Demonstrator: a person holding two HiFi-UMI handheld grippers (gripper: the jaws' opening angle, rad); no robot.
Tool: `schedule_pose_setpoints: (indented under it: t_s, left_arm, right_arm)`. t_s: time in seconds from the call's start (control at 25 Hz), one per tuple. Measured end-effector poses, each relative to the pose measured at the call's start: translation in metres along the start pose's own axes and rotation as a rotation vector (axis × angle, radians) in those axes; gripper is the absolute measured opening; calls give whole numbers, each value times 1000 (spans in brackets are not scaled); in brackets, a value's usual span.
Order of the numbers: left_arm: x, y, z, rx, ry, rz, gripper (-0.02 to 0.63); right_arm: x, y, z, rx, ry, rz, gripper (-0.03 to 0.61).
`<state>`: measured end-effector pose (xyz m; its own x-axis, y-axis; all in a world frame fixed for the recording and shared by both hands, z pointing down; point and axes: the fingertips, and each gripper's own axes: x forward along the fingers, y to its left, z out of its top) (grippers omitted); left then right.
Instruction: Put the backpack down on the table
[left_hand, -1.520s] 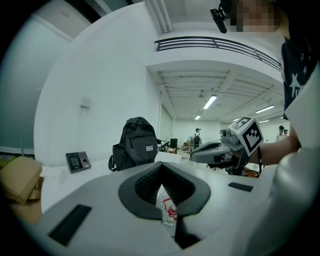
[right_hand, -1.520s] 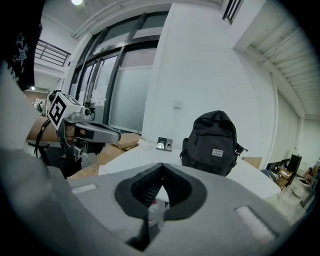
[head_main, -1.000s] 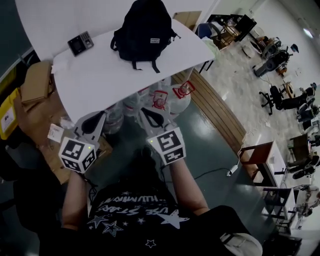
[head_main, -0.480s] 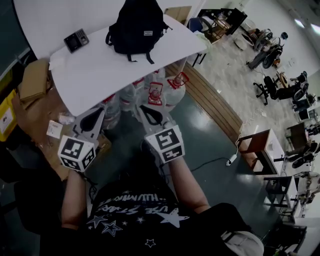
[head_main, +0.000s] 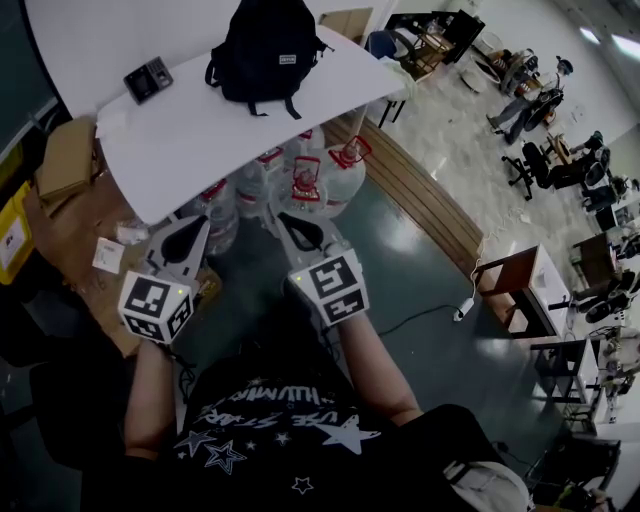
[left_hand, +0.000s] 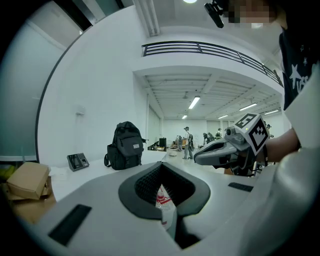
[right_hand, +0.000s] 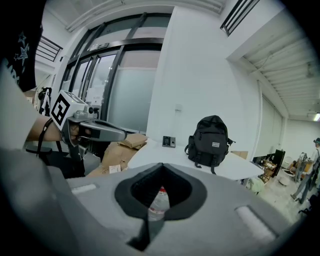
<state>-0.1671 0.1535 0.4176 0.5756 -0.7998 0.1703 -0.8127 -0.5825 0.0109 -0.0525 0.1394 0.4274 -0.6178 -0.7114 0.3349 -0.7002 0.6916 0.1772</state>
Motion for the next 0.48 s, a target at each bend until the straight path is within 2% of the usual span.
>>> schedule_pose_setpoints:
  t_s: [0.48]
  left_arm:
    - [0, -8, -8, 14, 25, 5, 8]
  right_arm:
    - [-9, 1, -12, 6, 33, -12, -2]
